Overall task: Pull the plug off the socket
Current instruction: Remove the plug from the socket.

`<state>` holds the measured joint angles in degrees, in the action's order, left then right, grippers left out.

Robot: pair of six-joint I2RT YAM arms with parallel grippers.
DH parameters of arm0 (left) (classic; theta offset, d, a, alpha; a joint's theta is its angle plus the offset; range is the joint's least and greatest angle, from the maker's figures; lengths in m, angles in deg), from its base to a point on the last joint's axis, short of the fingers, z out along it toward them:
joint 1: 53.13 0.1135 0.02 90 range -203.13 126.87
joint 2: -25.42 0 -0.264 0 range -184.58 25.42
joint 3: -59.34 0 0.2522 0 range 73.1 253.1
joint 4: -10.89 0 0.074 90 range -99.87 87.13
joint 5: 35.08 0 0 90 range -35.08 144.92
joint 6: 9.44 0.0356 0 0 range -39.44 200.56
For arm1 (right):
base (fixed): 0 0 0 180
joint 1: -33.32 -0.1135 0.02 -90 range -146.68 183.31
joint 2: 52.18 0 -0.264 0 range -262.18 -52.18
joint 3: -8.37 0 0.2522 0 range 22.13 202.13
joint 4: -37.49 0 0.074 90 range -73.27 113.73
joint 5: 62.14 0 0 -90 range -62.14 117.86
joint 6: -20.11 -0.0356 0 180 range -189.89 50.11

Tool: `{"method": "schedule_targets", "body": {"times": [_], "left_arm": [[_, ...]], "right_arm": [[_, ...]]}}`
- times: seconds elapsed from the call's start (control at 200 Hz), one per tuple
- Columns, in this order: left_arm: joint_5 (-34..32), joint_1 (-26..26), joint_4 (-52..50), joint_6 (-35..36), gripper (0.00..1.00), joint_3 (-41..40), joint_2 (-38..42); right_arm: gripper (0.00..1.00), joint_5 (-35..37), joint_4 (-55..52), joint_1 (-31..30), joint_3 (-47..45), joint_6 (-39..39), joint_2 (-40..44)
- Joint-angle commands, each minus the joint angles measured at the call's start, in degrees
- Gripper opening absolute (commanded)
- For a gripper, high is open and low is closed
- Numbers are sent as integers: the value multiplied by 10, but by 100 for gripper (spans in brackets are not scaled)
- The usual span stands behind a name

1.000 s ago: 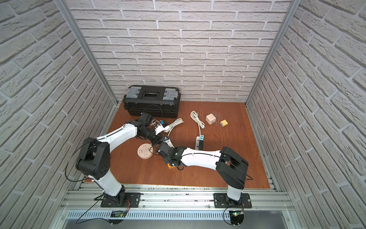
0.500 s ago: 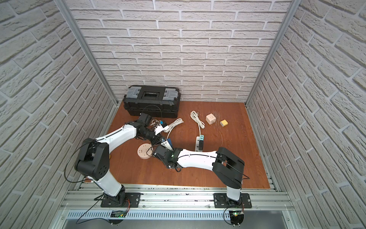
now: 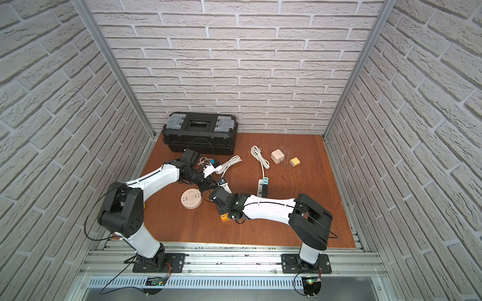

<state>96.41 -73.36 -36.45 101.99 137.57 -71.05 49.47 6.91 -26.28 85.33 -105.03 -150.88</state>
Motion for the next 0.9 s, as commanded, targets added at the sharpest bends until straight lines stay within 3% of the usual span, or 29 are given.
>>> {"method": "schedule_targets", "body": {"times": [0.0, 0.23, 0.585, 0.895], "left_arm": [[-103, -2, -73, 10, 0, -46, -44], [-102, 0, -71, 10, 0, -45, -46], [-102, 0, -72, 10, 0, -47, -46], [-99, 0, -71, 9, 0, -47, -48]], "right_arm": [[2, 44, -3, -32, 31, 33, 9], [2, 94, -48, -56, 83, 45, -24], [2, 1, 24, 0, 11, -4, 32], [3, 36, 5, -29, 37, 47, 18]]}}
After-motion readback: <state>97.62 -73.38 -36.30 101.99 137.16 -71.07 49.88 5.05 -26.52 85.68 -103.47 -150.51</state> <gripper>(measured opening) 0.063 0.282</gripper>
